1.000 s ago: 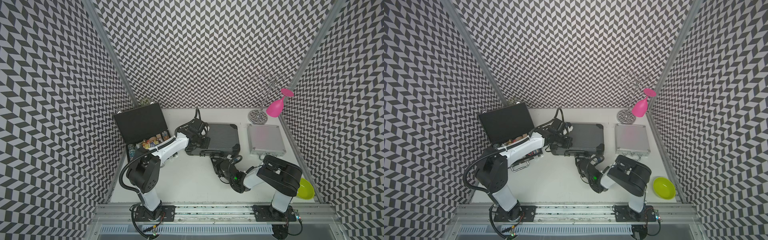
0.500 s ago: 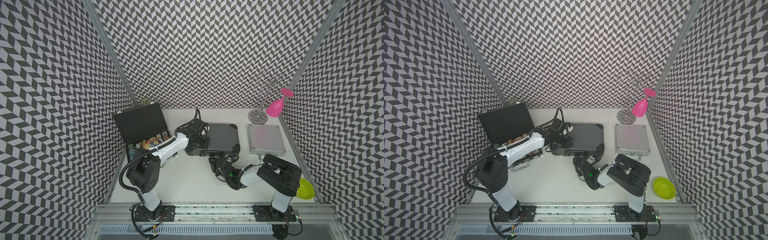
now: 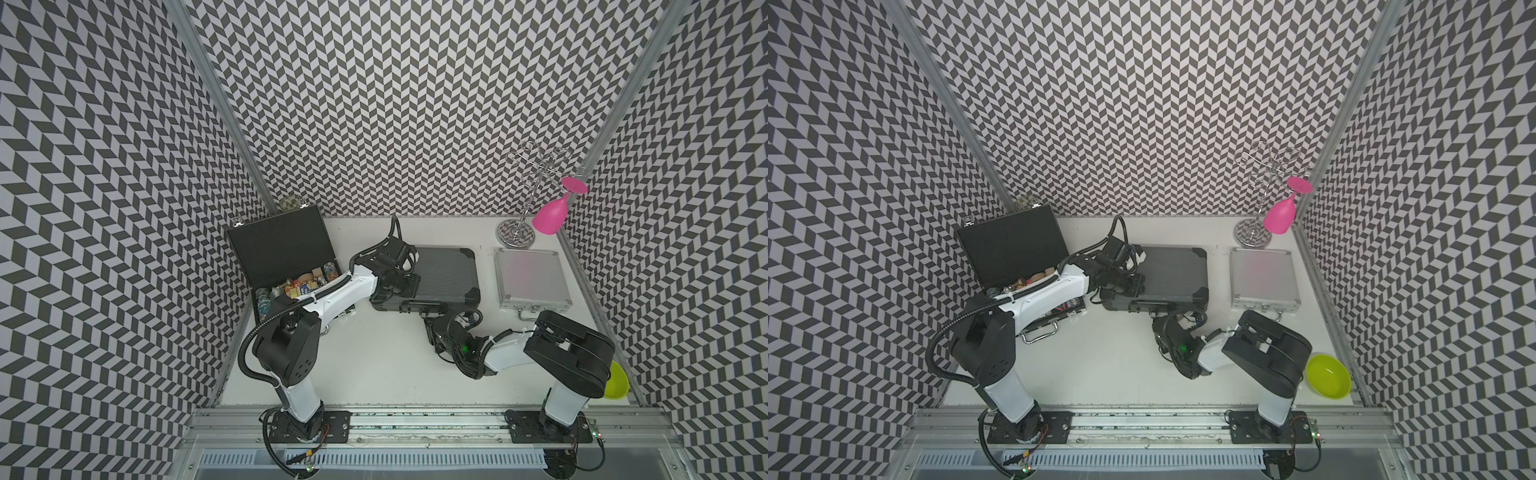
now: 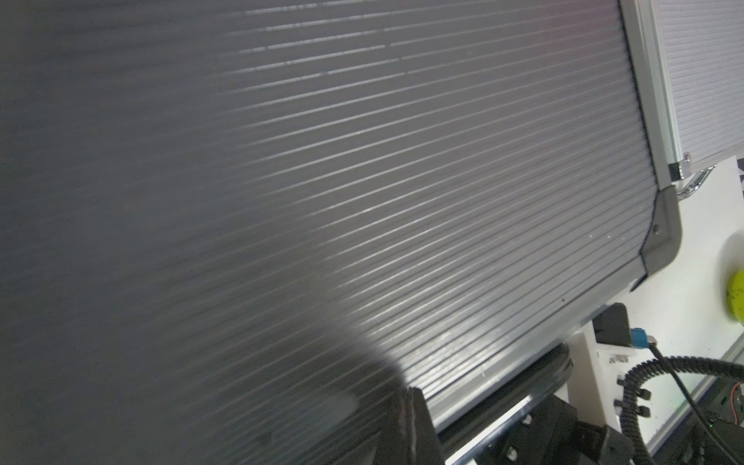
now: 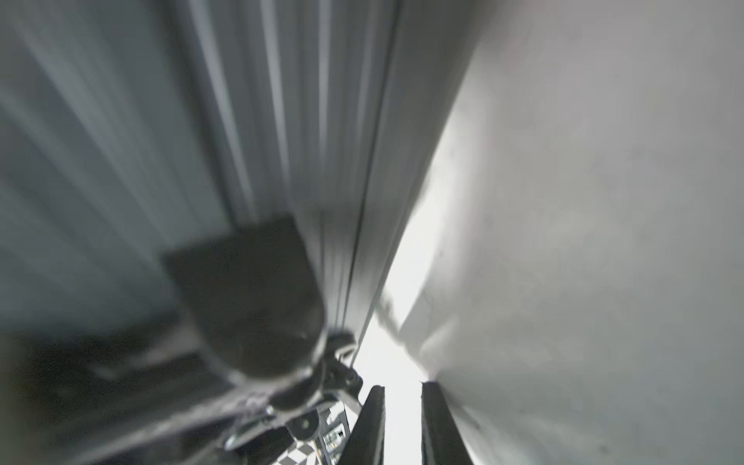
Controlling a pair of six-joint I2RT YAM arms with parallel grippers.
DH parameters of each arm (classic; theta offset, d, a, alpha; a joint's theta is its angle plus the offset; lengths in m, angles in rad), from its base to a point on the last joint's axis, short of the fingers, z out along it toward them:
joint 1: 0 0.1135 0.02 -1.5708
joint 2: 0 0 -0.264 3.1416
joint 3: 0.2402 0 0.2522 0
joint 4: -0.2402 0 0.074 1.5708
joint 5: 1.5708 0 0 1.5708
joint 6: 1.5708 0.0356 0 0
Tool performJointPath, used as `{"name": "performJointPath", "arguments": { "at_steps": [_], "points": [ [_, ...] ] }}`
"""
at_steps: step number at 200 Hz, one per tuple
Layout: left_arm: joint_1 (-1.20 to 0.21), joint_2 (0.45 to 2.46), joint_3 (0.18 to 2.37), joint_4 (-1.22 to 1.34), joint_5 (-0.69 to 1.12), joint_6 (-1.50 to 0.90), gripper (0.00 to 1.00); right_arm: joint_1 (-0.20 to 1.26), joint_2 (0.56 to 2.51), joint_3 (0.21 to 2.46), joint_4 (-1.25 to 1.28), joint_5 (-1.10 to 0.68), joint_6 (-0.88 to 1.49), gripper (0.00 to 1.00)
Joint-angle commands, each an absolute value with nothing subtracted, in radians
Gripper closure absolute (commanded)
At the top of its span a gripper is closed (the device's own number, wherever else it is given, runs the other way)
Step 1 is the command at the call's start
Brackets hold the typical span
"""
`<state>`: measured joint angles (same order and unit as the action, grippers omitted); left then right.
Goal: Close the poker set cases
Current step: Fasten the fastener on the poker set case.
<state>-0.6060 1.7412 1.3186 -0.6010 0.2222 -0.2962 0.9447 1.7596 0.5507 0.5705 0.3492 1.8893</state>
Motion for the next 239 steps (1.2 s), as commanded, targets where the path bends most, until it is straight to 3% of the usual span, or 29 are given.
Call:
{"name": "performJointPath", "arguments": {
  "at_steps": [1,194,239],
  "points": [
    [-0.598,1.749,1.305,-0.701,0.206,-0.288,1.0,0.935,1.776,0.535,0.443,0.376,1.923,0.8],
    [-0.598,1.735,1.27,-0.685,0.22,-0.291,1.0,0.928,1.888,0.606,0.471,0.351,2.01,0.77],
    [-0.591,1.743,1.287,-0.69,0.213,-0.285,1.0,0.927,1.78,0.531,0.473,0.37,1.939,0.75]
  ]
}}
